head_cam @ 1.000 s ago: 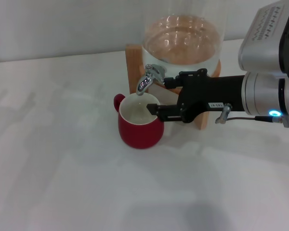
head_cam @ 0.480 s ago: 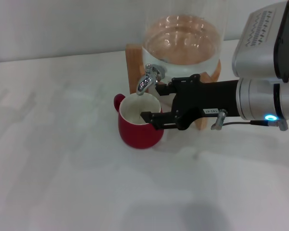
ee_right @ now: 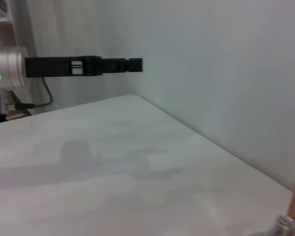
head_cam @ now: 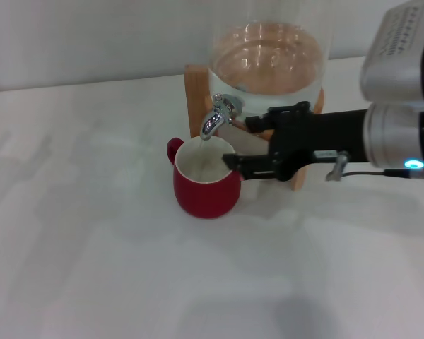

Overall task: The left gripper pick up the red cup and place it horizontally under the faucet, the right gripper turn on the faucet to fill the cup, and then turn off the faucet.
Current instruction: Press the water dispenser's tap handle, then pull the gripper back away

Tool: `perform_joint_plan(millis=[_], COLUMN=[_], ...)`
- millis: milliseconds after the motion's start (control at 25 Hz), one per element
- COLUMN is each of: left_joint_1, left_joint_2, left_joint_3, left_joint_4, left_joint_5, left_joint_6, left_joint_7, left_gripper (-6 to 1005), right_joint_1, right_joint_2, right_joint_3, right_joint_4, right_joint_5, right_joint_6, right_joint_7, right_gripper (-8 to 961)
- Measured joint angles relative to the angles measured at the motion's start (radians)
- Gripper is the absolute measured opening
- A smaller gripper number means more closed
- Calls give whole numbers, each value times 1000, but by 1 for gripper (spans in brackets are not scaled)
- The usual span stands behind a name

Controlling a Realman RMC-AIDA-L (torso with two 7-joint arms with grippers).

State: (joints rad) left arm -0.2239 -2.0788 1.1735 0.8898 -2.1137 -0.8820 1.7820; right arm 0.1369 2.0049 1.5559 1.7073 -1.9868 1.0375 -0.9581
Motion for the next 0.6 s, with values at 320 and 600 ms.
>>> perform_joint_plan(millis=[320, 600], left_joint_1=[2, 26], left_joint_2=[2, 2], left_joint_3=[-5, -23], left_joint_4=[23, 86], left_joint_5=[27, 84], left_joint_6=[0, 0], left_joint_7=[3, 32], left_gripper=[888, 888], right_joint_1=[-30, -46], right_joint_2=[-1, -1], right_joint_3=[82, 97], right_joint_4=[5, 8], right_joint_5=[0, 68], right_joint_6=[37, 77], right_joint_7=[0, -36], right_gripper=[722, 722])
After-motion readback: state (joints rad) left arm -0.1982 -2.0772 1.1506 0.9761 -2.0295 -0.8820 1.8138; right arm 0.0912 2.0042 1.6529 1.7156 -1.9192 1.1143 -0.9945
